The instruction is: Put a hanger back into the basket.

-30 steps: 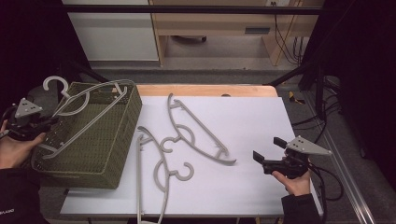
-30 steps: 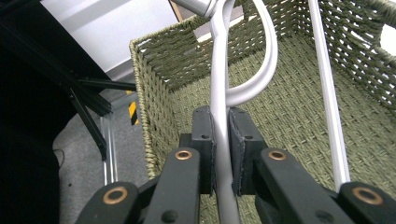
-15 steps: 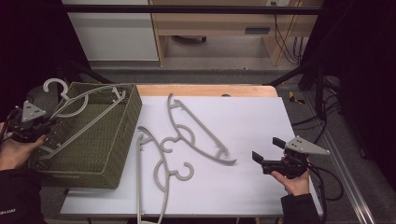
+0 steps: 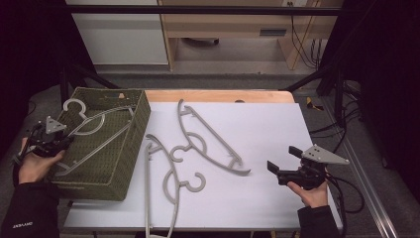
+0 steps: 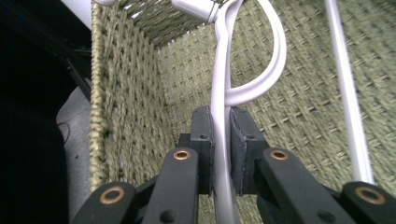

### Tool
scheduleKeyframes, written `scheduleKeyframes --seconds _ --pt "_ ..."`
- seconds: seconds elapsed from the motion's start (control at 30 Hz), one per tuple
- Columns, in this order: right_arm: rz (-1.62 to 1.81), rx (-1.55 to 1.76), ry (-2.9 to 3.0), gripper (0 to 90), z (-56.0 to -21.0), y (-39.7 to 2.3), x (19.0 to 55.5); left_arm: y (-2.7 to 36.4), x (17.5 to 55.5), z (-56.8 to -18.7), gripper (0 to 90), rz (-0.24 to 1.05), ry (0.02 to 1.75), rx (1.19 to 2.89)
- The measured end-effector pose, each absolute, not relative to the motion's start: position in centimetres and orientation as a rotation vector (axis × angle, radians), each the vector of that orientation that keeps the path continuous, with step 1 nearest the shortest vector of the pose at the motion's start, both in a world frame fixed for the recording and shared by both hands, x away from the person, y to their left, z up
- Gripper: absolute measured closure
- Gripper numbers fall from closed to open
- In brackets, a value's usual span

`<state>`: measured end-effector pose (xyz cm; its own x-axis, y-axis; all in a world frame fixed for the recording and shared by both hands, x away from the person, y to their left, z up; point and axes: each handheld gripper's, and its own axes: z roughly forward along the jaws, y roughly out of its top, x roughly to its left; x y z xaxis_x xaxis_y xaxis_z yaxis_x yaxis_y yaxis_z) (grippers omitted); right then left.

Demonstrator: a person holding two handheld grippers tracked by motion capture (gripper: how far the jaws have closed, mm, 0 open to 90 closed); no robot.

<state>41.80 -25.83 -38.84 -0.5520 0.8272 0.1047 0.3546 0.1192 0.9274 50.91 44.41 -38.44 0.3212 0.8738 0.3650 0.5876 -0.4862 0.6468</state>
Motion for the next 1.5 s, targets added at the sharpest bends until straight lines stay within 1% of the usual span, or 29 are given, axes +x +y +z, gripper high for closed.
scheduleKeyframes --seconds 0.03,0.1,0.17,0.27,0.37,0.47,0.53,0.7,0.8,0.87,0.97,1.0,1.07,1.2,1.4,1.5 --pt "1.427 1.143 1.962 3.9 -38.8 -25.8 41.8 44.4 51.0 -38.5 77.2 0.962 1.315 2.194" --pt "1.428 1.142 1.962 3.9 -38.8 -25.8 41.8 44.2 51.2 -38.7 68.7 0.932 1.368 2.236" --pt "1.429 1.141 1.962 3.9 -38.8 -25.8 41.8 44.1 51.2 -38.9 68.1 0.946 1.370 2.246" --pt "1.431 1.141 1.960 4.0 -38.8 -25.9 41.7 44.2 51.2 -39.0 65.0 0.918 1.403 2.215" --pt "1.431 1.139 1.959 4.0 -38.8 -25.9 41.7 44.4 51.0 -38.8 56.1 0.899 1.425 2.169" --pt "1.431 1.142 1.960 4.0 -38.8 -25.8 41.7 44.5 50.5 -38.1 51.7 0.910 1.429 2.095" --pt "1.431 1.142 1.961 4.0 -38.8 -25.8 41.7 44.4 50.2 -37.7 50.9 0.900 1.424 2.058" --pt "1.435 1.143 1.957 4.1 -38.8 -25.8 41.7 43.3 49.0 -36.4 47.4 0.889 1.356 1.967" --pt "1.435 1.142 1.959 4.3 -38.8 -25.8 41.7 42.4 48.1 -35.6 42.5 0.874 1.302 1.918" --pt "1.439 1.143 1.960 4.4 -38.8 -25.7 41.7 41.7 47.2 -35.0 40.4 0.832 1.256 1.854" --pt "1.449 1.157 1.954 4.4 -38.8 -25.6 41.6 40.7 46.0 -34.7 34.1 0.777 1.195 1.778" --pt "1.448 1.155 1.953 4.5 -38.8 -25.6 41.6 40.4 45.7 -34.6 30.6 0.763 1.177 1.753" --pt "1.451 1.153 1.955 4.4 -38.7 -25.5 41.6 39.8 45.1 -34.5 25.0 0.741 1.149 1.725" --pt "1.455 1.145 1.962 4.4 -38.6 -25.3 41.5 38.3 43.9 -34.6 17.1 0.689 1.087 1.672" --pt "1.469 1.135 1.975 4.4 -38.5 -24.6 41.4 36.0 42.3 -35.2 13.5 0.666 1.011 1.655" --pt "1.478 1.132 1.980 4.5 -38.3 -24.0 41.3 35.1 41.9 -35.4 12.1 0.668 0.991 1.674"
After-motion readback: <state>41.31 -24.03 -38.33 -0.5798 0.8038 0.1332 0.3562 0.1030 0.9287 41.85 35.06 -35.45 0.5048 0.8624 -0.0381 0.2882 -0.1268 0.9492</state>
